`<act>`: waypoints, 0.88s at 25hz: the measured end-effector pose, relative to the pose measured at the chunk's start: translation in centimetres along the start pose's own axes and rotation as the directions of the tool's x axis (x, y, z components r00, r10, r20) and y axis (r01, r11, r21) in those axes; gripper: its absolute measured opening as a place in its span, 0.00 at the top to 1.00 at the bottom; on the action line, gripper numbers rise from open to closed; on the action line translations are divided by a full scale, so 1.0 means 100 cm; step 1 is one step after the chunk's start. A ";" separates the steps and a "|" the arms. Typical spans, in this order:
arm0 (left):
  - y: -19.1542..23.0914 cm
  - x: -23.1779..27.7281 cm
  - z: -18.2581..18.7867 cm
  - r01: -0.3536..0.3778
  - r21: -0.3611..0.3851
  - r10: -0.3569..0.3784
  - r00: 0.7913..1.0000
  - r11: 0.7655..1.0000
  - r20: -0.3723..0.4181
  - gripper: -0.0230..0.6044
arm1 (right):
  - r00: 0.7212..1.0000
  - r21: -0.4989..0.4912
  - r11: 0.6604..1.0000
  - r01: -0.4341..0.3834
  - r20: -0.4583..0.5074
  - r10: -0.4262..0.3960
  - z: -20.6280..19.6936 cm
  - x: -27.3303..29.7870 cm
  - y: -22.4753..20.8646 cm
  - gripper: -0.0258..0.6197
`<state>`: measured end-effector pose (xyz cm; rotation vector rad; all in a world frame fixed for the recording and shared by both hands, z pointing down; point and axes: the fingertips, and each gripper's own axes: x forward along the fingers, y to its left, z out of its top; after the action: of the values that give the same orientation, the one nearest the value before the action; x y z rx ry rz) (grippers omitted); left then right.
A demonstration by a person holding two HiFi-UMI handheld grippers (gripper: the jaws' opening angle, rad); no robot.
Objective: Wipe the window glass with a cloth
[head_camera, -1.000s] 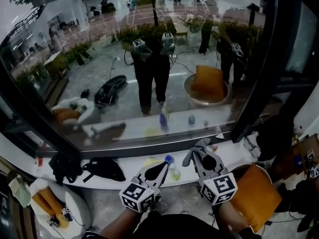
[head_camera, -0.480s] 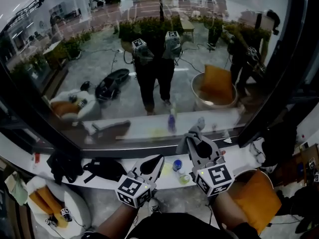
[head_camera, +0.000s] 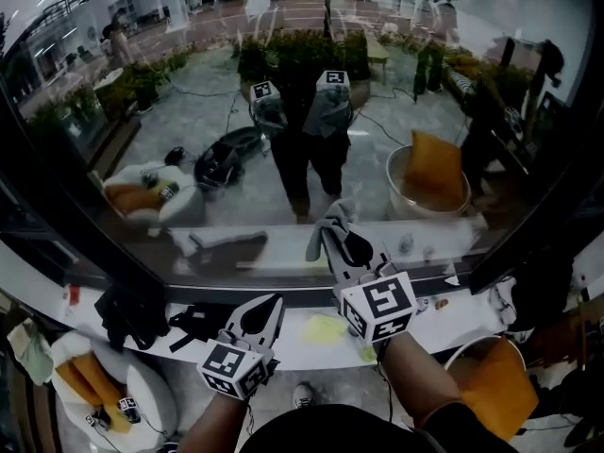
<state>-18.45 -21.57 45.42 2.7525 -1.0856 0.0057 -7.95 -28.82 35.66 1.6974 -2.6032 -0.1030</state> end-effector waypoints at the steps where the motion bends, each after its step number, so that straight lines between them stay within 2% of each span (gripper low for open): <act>1: 0.012 -0.004 -0.001 -0.014 -0.003 0.014 1.000 1.000 0.001 0.95 | 1.000 -0.002 1.000 -0.005 -0.003 0.005 0.001 0.013 0.005 0.88; 6: 0.056 -0.016 0.000 -0.055 0.008 0.054 0.999 0.998 0.003 0.95 | 0.999 -0.029 0.999 -0.021 -0.036 0.020 0.001 0.070 0.021 0.88; 9: 0.076 -0.020 0.007 -0.087 -0.039 0.087 0.996 0.995 0.021 0.95 | 0.998 -0.034 0.999 -0.012 -0.064 0.010 -0.007 0.097 0.023 0.88; 11: 0.088 -0.023 0.004 -0.099 -0.032 0.099 0.995 0.995 0.012 0.95 | 0.997 -0.033 0.999 0.001 -0.078 -0.004 -0.012 0.112 0.022 0.88; 16: 0.106 -0.026 0.002 -0.106 0.020 0.106 0.994 0.994 0.001 0.95 | 0.994 -0.032 0.999 0.041 -0.098 -0.044 -0.018 0.137 0.020 0.88; 22: 0.121 -0.027 -0.008 -0.102 -0.004 0.102 0.995 0.995 -0.008 0.95 | 0.992 -0.033 0.998 0.061 -0.111 -0.065 -0.023 0.157 0.022 0.88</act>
<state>-28.53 -28.26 48.05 2.6873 -1.2212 0.0278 -16.17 -42.40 37.92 1.7230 -2.4571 -0.0456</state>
